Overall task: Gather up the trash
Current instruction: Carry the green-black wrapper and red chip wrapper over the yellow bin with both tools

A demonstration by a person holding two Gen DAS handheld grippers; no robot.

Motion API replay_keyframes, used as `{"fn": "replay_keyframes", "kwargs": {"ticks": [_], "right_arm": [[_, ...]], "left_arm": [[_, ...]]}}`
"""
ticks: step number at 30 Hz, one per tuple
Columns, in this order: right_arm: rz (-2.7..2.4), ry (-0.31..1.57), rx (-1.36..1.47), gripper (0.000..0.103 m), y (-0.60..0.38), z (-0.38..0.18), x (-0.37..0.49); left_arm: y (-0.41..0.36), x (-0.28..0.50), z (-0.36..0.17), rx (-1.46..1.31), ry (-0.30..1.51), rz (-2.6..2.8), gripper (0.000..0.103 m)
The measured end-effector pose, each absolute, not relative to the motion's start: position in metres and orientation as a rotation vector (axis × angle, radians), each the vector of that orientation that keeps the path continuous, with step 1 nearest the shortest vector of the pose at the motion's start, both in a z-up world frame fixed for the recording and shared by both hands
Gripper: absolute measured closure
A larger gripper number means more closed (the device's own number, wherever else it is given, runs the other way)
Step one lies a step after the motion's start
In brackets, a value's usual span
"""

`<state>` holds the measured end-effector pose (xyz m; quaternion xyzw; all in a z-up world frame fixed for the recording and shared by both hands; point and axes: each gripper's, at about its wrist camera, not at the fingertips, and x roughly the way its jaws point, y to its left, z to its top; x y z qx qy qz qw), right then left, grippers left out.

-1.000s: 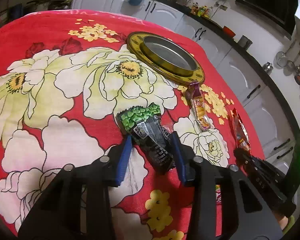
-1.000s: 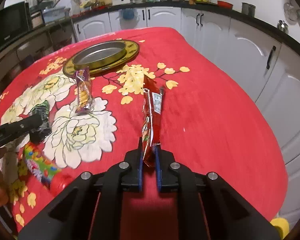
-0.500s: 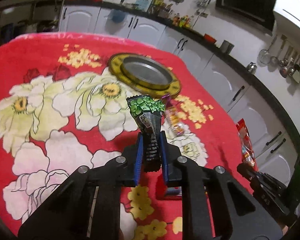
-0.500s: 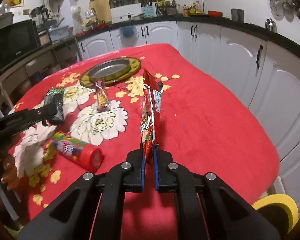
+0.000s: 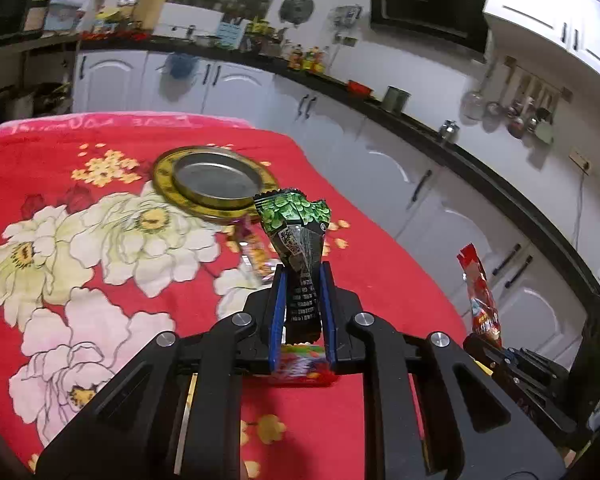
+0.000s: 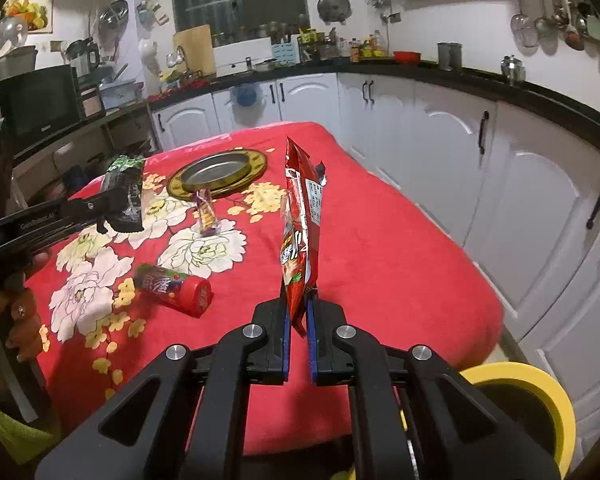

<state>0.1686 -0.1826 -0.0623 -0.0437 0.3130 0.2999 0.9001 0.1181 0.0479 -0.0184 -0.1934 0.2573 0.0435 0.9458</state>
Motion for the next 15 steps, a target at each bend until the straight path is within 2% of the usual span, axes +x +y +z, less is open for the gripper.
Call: {"fn": "replay_keyframes", "kwargs": {"ticks": [15], "right_arm": [[0.506, 0.655, -0.034, 0.096, -0.255, -0.062, 0.145]], "left_arm": [[-0.014, 0.117, -0.01, -0.305, 0.532, -0.064, 0.092]]}}
